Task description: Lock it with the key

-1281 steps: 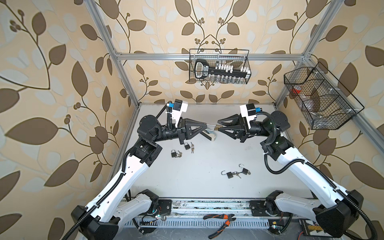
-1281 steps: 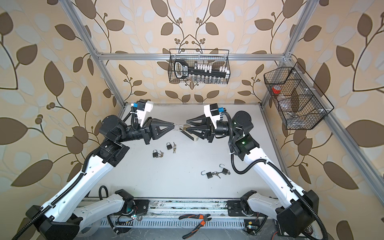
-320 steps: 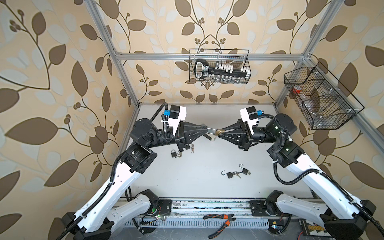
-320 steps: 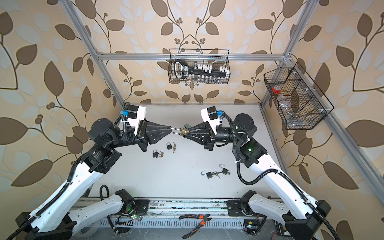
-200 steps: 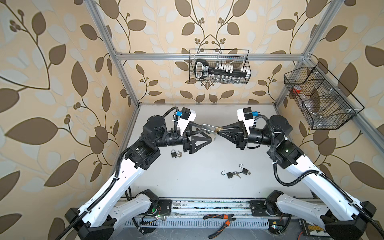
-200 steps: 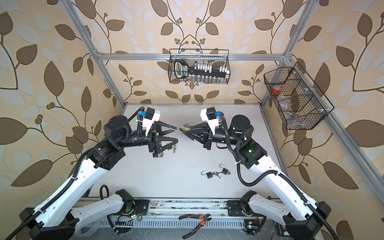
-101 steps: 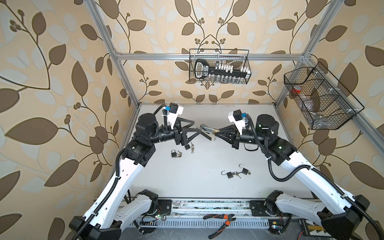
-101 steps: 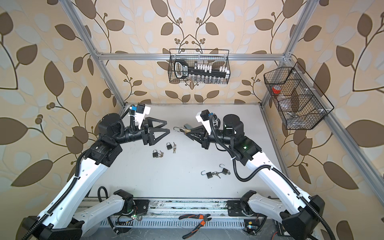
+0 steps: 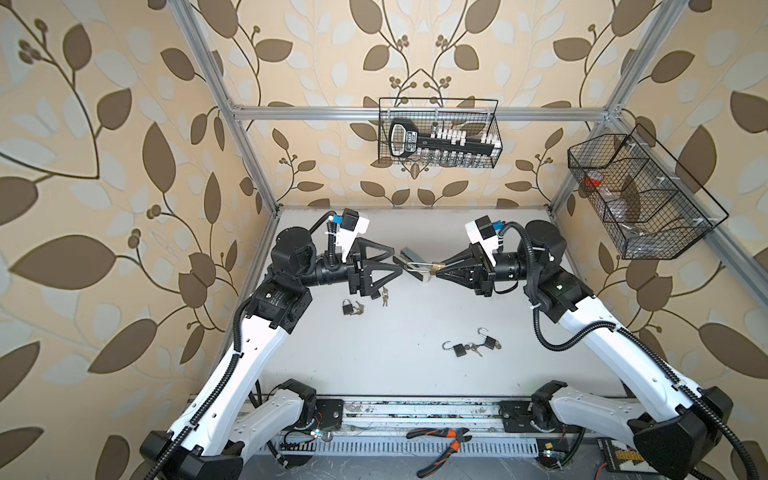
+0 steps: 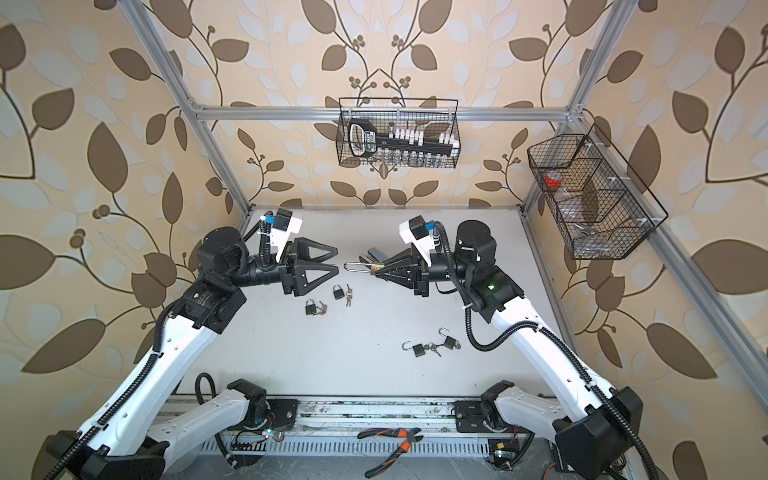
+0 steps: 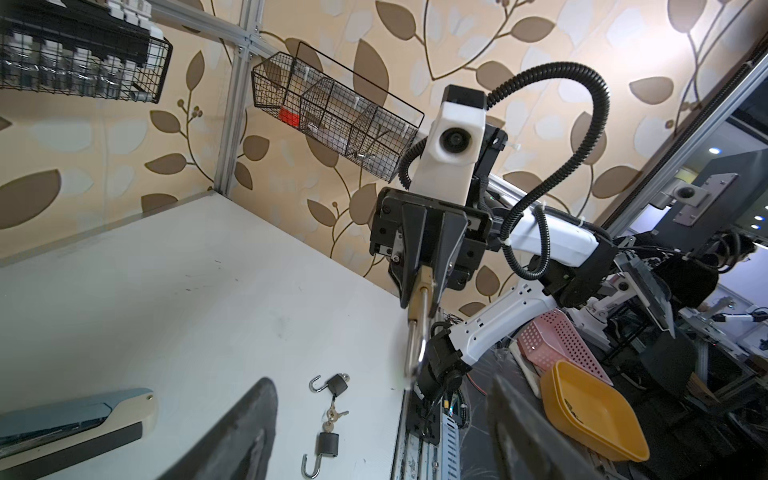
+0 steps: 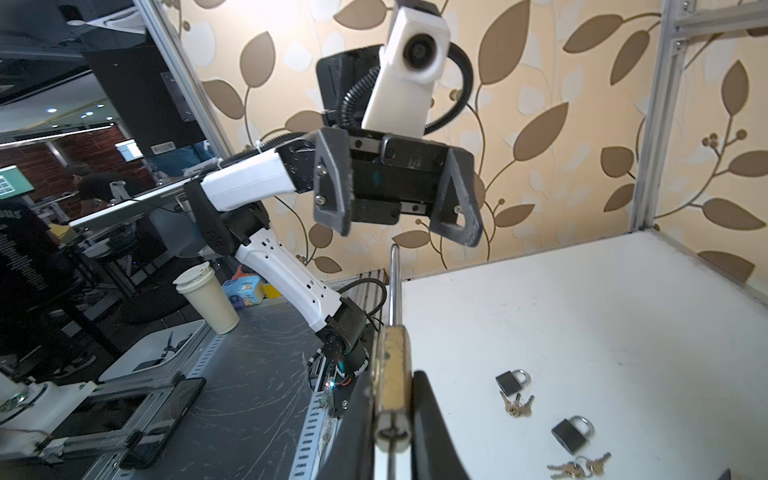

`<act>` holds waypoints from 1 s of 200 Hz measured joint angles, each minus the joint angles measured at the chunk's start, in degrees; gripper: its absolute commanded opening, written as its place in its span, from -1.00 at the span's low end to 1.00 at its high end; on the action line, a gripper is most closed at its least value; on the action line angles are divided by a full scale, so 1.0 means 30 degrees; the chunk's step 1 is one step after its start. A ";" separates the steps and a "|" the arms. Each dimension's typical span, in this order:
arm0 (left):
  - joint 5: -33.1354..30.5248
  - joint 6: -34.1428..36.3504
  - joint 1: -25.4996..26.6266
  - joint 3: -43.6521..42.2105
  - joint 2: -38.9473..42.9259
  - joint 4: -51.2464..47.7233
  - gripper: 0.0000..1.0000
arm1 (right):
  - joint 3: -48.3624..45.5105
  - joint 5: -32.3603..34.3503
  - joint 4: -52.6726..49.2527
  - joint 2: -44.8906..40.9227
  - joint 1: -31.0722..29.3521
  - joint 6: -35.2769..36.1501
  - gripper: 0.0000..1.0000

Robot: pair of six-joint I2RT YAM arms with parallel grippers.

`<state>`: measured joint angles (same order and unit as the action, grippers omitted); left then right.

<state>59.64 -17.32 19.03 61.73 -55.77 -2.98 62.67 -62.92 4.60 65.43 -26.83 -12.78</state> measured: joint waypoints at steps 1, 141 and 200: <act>0.0000 0.0000 0.0000 0.0000 -0.0007 0.0022 0.38 | 0.0000 -0.0022 0.0036 0.0015 0.0000 -0.0022 -1.00; 0.1137 -0.0211 0.0940 -0.0080 -0.1042 0.0947 -0.52 | 0.0007 -0.0299 0.1042 0.1027 -0.0270 -0.1326 -1.00; 0.1158 0.0117 0.0940 -0.0066 -0.1035 0.0714 -0.96 | 0.0000 0.0087 0.1122 0.1020 -0.0270 -0.1384 -1.00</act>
<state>63.11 -16.97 21.85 61.54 -58.87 -0.84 62.67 -62.65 7.97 68.49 -27.64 -16.93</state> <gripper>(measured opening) 0.082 0.130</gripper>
